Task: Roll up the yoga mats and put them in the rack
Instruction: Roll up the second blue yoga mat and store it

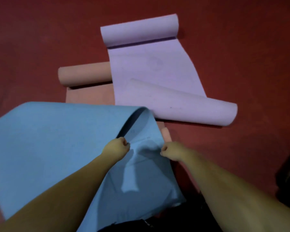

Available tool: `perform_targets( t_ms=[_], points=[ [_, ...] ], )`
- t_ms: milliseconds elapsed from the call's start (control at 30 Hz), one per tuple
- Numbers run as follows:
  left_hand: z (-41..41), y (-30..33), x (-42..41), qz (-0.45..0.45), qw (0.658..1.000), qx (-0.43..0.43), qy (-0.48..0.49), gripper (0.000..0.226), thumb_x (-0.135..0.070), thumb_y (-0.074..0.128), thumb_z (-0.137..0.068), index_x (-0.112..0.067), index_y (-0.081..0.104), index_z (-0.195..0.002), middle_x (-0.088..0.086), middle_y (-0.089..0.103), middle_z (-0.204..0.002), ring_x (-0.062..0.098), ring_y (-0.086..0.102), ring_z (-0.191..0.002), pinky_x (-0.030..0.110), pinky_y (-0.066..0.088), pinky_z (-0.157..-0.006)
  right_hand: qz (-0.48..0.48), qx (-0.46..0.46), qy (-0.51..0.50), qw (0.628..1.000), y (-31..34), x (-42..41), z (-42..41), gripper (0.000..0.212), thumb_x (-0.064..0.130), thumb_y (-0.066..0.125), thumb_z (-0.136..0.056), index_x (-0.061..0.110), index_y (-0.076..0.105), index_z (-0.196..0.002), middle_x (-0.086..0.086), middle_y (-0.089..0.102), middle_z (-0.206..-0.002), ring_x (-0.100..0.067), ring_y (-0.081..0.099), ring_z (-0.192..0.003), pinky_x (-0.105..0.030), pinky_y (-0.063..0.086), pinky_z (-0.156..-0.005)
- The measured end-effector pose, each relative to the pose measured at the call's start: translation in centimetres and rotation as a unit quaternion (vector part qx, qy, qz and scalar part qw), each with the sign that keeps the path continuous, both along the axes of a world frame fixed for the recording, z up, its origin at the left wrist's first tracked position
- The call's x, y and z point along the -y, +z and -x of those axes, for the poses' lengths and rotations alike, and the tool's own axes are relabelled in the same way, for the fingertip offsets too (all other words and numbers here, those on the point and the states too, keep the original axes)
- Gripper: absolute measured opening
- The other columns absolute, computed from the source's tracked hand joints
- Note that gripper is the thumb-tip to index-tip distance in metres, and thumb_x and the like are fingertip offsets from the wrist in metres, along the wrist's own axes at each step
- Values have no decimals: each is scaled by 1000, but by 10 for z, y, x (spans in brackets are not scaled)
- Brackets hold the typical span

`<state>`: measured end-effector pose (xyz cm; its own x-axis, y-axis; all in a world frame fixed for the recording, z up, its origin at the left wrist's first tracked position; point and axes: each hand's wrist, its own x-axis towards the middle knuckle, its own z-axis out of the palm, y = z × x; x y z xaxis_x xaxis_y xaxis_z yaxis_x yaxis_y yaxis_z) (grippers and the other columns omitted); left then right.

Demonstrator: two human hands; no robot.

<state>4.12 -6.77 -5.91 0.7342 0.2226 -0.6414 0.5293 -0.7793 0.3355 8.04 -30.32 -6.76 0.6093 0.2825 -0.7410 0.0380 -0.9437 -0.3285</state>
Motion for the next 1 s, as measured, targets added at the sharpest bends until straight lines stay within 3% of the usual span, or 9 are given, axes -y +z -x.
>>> perform_targets(
  t_ms=[67, 167, 333, 467, 600, 700, 800, 900, 1000],
  points=[
    [9, -20, -13, 35, 994, -61, 79, 37, -36, 53, -99, -4, 61, -116, 17, 67, -112, 34, 65, -98, 37, 54, -85, -5, -19, -11, 1000, -24, -10, 9, 27, 32, 56, -94, 13, 69, -106, -9, 69, -111, -27, 63, -101, -31, 47, -82],
    [19, -41, -29, 144, 938, -127, 289, 59, -52, 52, -97, 0, 56, -125, 19, 63, -116, 32, 65, -89, 42, 56, -84, -40, -1, -55, 998, -53, -30, 14, 27, 37, 57, -93, 14, 68, -103, -6, 71, -105, -25, 65, -99, -33, 51, -86],
    [48, -61, -43, 206, 858, -148, 447, 91, -82, 27, -88, -11, 46, -142, 18, 42, -151, 40, 47, -130, 43, 46, -89, -116, 56, -87, 988, -57, -71, 3, 22, 23, 54, -94, 22, 64, -114, 2, 67, -115, -22, 62, -105, -31, 48, -91],
    [67, -73, -57, 292, 734, -104, 604, 100, -88, 18, -82, -11, 55, -134, 10, 55, -141, 33, 53, -123, 41, 45, -92, -178, 165, -29, 970, -58, -109, -18, 42, 9, 60, -88, 15, 58, -130, -7, 60, -126, -26, 58, -113, -38, 48, -93],
    [76, -68, -67, 362, 557, -14, 747, 77, -78, 26, -90, -13, 57, -116, 8, 67, -120, 33, 64, -111, 32, 47, -69, -160, 377, 158, 898, -55, -146, -24, 63, -1, 74, -56, 15, 68, -116, -9, 63, -113, -32, 62, -95, -38, 51, -67],
    [92, -70, -80, 382, 467, 70, 795, 72, -73, 36, -92, -18, 43, -139, 12, 61, -118, 35, 64, -104, 38, 55, -68, -96, 407, 291, 860, -60, -168, -24, 62, 3, 69, -56, 18, 67, -116, -6, 63, -123, -28, 61, -110, -38, 46, -77],
    [114, -84, -91, 411, 384, 106, 820, 50, -63, 46, -95, -21, 42, -122, 12, 58, -107, 28, 64, -87, 23, 54, -47, -51, 390, 345, 852, -66, -186, -23, 60, 5, 67, -61, 19, 64, -119, -5, 61, -128, -28, 58, -117, -41, 41, -84],
    [120, -93, -97, 429, 362, 120, 819, 35, -51, 48, -100, -17, 55, -100, 0, 53, -74, 10, 48, -56, 16, 40, -41, -37, 408, 333, 850, -67, -196, -25, 62, 7, 79, -55, 16, 67, -115, -3, 65, -112, -26, 62, -98, -39, 33, -82],
    [115, -87, -104, 386, 371, 132, 834, 22, -30, 49, -102, -18, 51, -84, -3, 47, -71, 10, 41, -55, 16, 33, -43, -62, 471, 306, 825, -65, -201, -34, 46, -1, 74, -61, 12, 69, -105, -4, 66, -99, -25, 62, -86, -39, 28, -81]
  ],
)
